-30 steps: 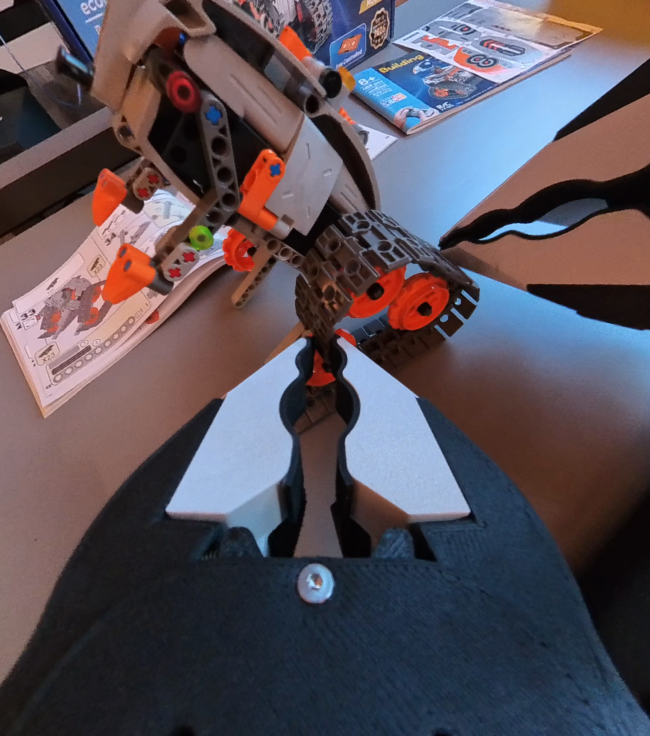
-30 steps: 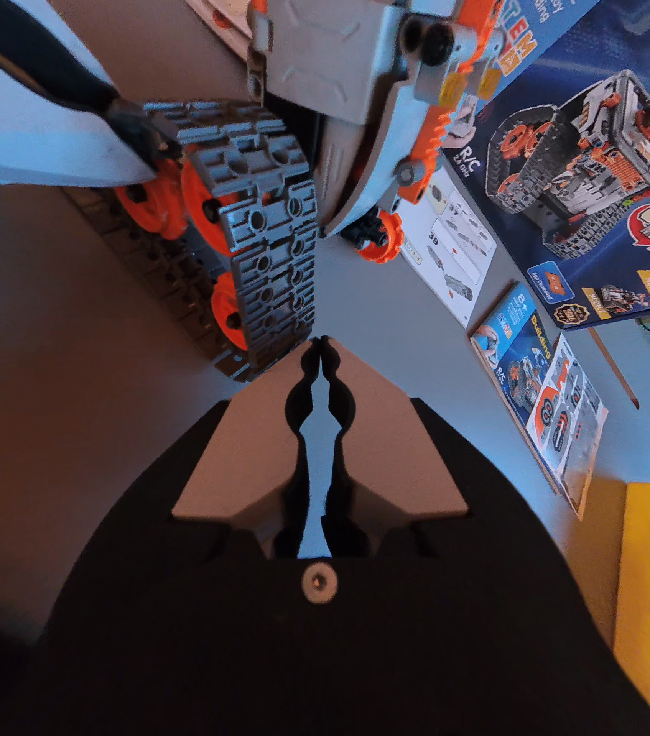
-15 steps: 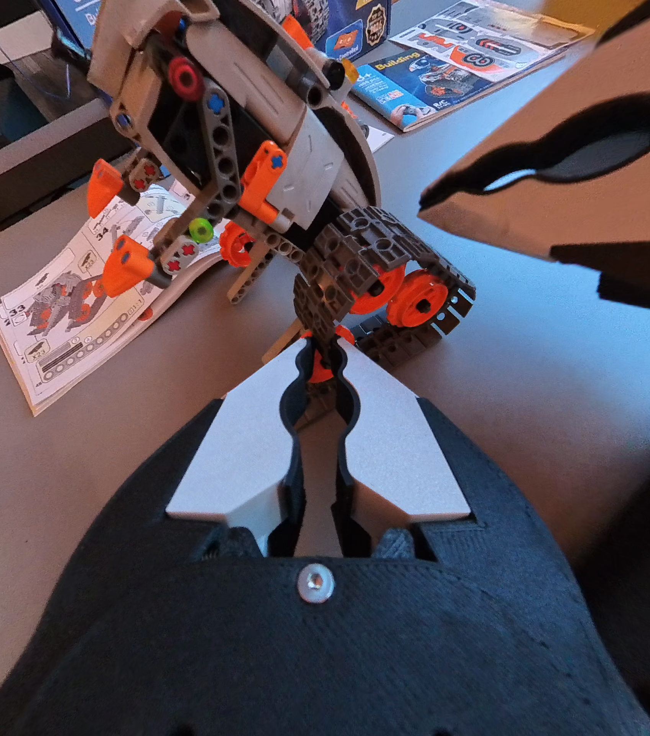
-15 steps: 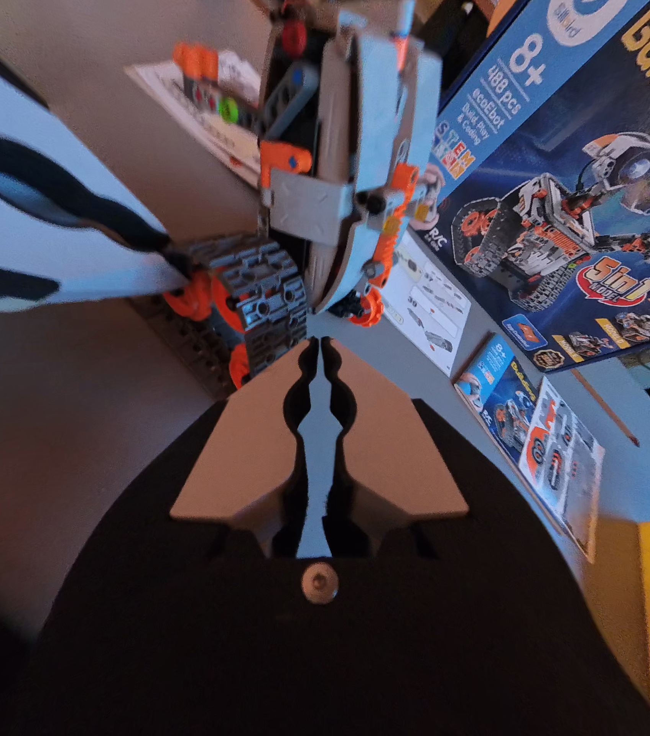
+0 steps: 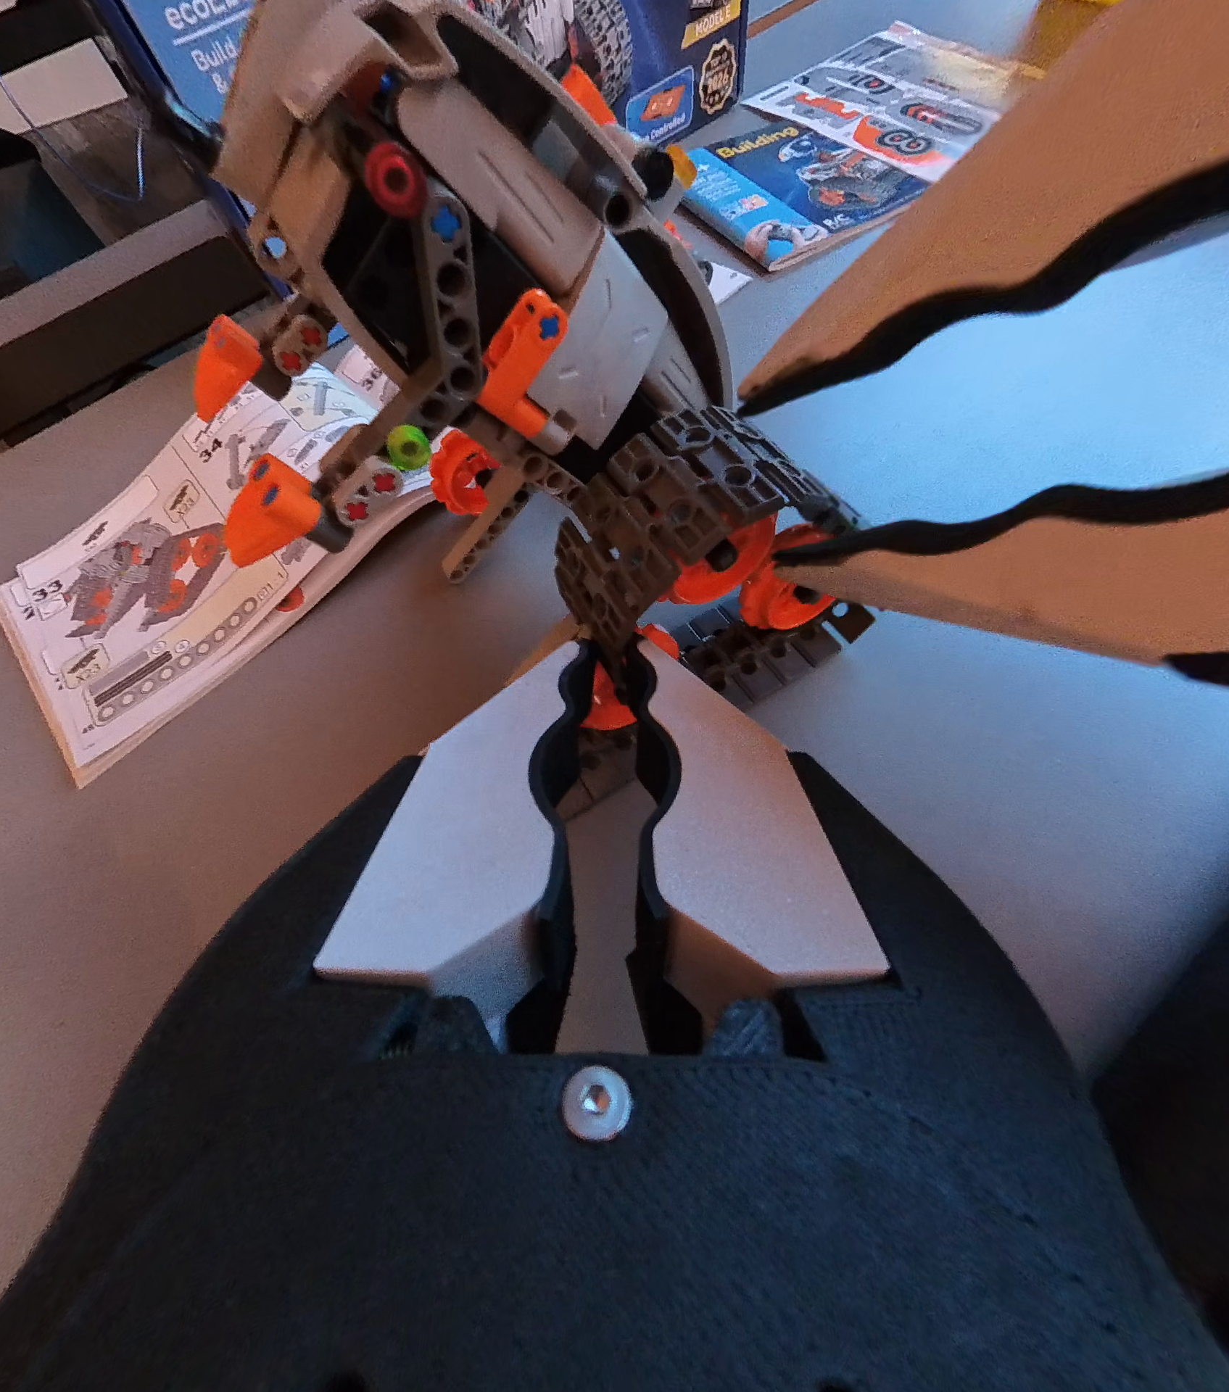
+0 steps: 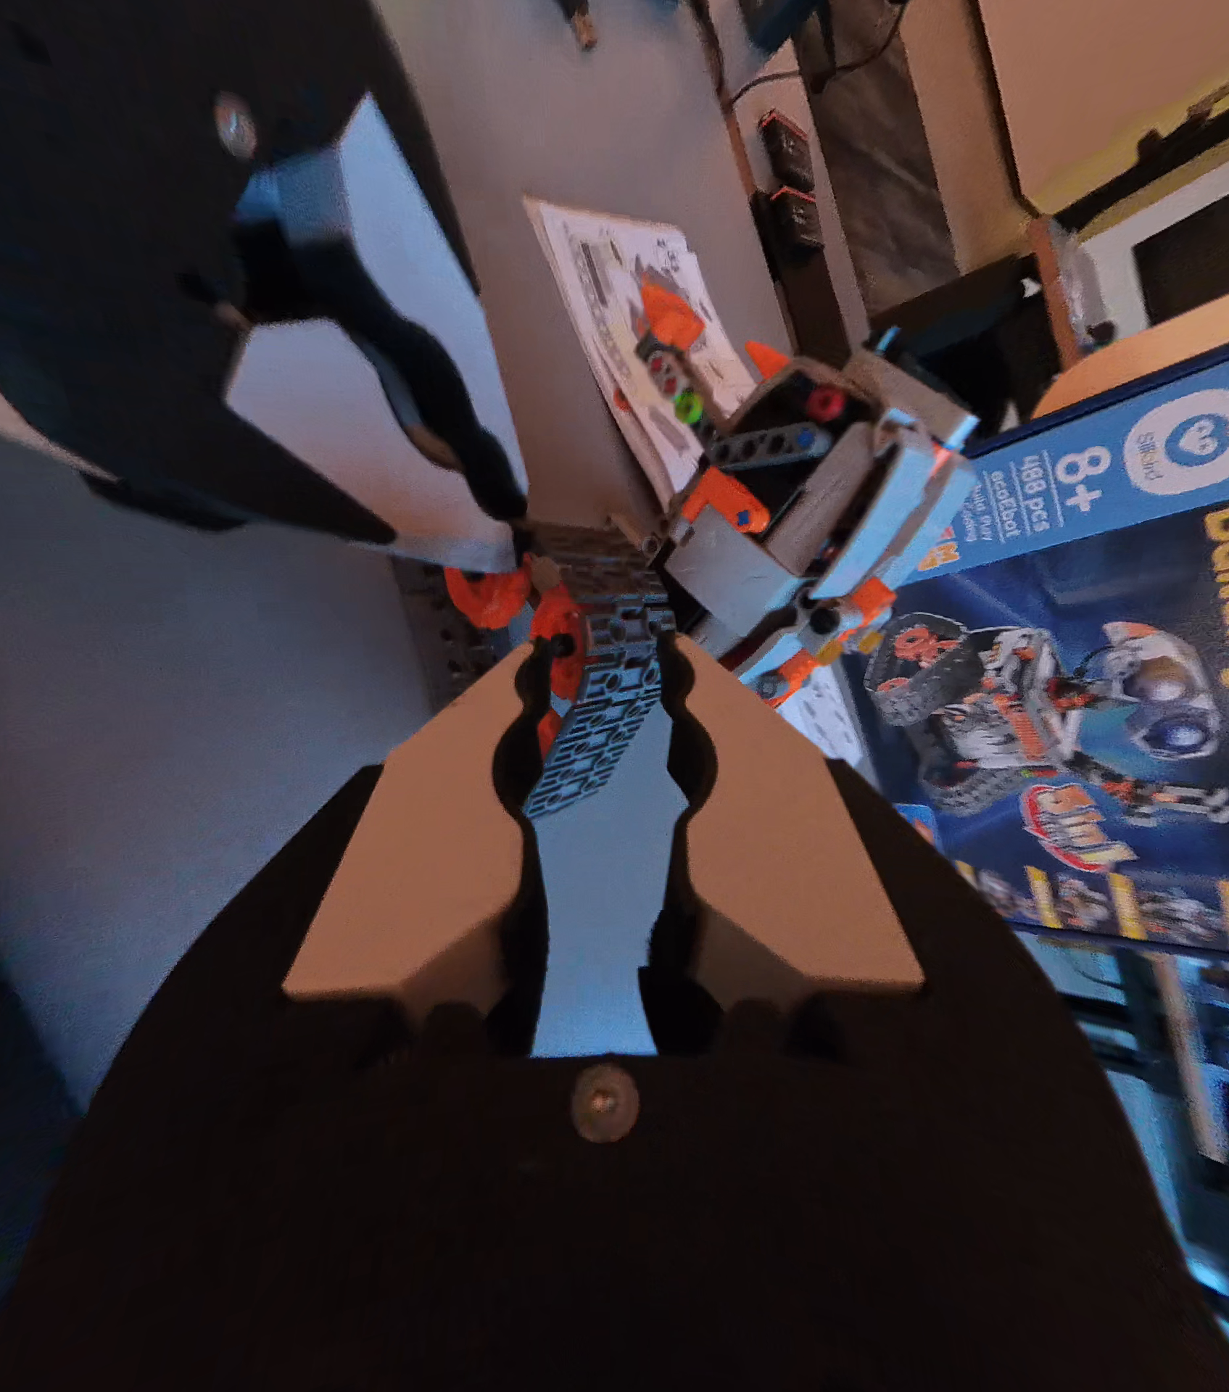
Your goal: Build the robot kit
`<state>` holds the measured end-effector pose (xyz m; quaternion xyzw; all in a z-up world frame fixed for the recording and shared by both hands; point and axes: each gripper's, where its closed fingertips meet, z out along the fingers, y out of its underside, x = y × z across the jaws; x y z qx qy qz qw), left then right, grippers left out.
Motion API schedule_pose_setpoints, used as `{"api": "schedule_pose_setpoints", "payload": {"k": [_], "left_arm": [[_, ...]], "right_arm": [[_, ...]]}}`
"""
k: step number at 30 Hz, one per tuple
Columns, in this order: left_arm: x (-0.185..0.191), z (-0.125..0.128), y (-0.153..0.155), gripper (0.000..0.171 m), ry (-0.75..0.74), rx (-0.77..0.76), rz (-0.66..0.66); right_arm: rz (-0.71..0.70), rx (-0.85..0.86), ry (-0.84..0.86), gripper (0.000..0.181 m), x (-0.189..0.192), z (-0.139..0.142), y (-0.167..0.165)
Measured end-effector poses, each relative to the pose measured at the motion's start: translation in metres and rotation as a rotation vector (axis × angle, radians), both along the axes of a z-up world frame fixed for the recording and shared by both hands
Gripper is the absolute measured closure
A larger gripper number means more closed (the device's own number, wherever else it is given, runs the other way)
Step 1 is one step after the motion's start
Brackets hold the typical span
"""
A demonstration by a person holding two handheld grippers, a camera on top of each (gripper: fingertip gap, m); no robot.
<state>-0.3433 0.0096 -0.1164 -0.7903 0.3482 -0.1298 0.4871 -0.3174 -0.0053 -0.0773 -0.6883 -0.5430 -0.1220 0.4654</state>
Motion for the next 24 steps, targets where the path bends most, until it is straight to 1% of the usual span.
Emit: {"api": "schedule_pose_setpoints", "payload": {"k": [3,5,7,8,10,12,15,21,24], "left_arm": [[-0.002,0.006,0.001,0.166,-0.027,0.014,0.009],[-0.004,0.013,0.002,0.166,-0.059,0.031,0.013],[-0.005,0.019,0.002,0.166,-0.092,0.046,0.013],[-0.005,0.022,0.002,0.166,-0.106,0.049,0.007],[-0.005,0.022,0.003,0.166,-0.118,0.040,0.007],[-0.005,0.024,0.003,0.166,-0.128,0.037,0.001],[-0.004,0.026,0.003,0.165,-0.128,0.047,-0.005],[-0.005,0.031,0.004,0.165,-0.134,0.068,-0.013],[-0.007,0.031,0.005,0.165,-0.146,0.054,-0.014]], "right_arm": [[-0.020,0.051,-0.090,0.154,0.002,-0.007,0.004],[-0.046,0.042,-0.097,0.154,0.002,-0.012,0.007],[-0.040,0.048,-0.097,0.153,0.000,-0.012,0.008],[-0.042,0.064,-0.110,0.149,0.000,-0.010,0.009],[-0.027,0.094,-0.142,0.142,-0.003,-0.007,0.010],[0.003,0.081,-0.174,0.142,-0.006,-0.011,0.008],[0.006,0.063,-0.219,0.142,-0.007,-0.018,0.009],[0.016,0.064,-0.233,0.142,-0.007,-0.018,0.009],[0.024,0.081,-0.256,0.138,-0.008,-0.020,0.009]]}}
